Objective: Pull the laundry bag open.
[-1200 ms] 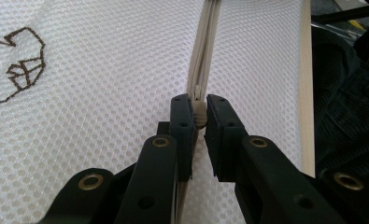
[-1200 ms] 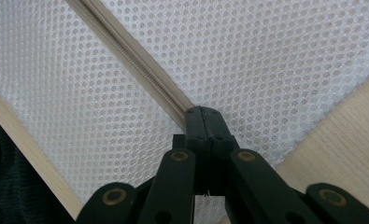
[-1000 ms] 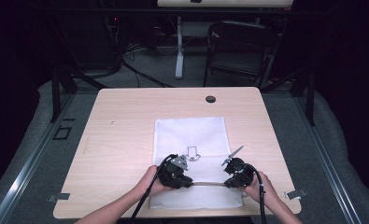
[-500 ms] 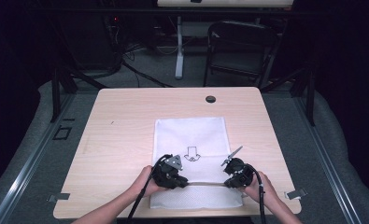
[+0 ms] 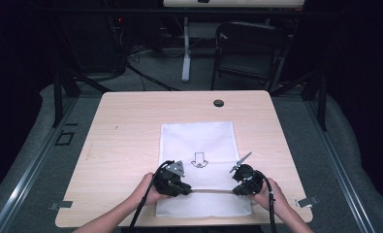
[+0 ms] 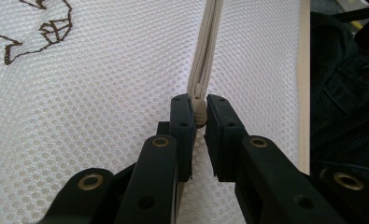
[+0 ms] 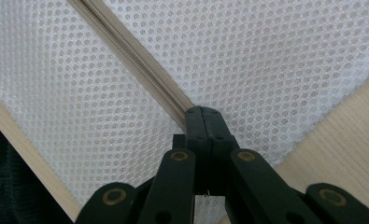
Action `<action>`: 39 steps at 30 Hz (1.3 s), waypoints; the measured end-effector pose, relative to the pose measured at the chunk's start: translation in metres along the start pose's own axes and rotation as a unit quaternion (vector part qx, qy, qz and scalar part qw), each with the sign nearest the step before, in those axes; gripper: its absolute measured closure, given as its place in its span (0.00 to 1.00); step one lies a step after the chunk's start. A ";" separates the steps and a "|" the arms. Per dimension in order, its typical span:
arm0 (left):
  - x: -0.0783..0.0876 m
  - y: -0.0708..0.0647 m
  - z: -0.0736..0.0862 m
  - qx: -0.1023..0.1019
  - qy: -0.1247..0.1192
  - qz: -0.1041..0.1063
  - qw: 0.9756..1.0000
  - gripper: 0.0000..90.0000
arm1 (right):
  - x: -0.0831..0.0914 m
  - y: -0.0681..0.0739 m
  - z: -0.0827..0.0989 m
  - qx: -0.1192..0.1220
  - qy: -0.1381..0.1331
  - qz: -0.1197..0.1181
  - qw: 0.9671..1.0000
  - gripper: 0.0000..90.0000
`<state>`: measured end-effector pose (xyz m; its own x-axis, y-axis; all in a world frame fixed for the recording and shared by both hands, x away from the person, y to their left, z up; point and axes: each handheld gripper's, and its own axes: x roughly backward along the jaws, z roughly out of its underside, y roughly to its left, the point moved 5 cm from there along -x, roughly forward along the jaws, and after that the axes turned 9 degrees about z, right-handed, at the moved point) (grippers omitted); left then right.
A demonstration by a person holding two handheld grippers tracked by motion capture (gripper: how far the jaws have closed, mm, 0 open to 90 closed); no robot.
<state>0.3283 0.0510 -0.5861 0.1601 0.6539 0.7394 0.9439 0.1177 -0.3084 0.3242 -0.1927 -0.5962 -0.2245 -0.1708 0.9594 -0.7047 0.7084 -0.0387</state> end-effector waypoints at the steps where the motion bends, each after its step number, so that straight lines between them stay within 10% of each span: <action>1: 0.001 0.000 0.001 -0.001 0.003 -0.004 1.000 0.90 | 0.000 0.000 0.000 0.001 0.000 0.003 1.000 1.00; 39: 0.006 0.002 0.008 0.008 -0.008 -0.003 1.000 0.90 | 0.002 -0.011 0.006 0.002 0.015 0.006 1.000 1.00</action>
<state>0.3290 0.0606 -0.5873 0.1496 0.6655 0.7312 0.9401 0.1333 -0.3137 0.3277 -0.2050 -0.5956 -0.2127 -0.1420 0.9667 -0.7044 0.7079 -0.0510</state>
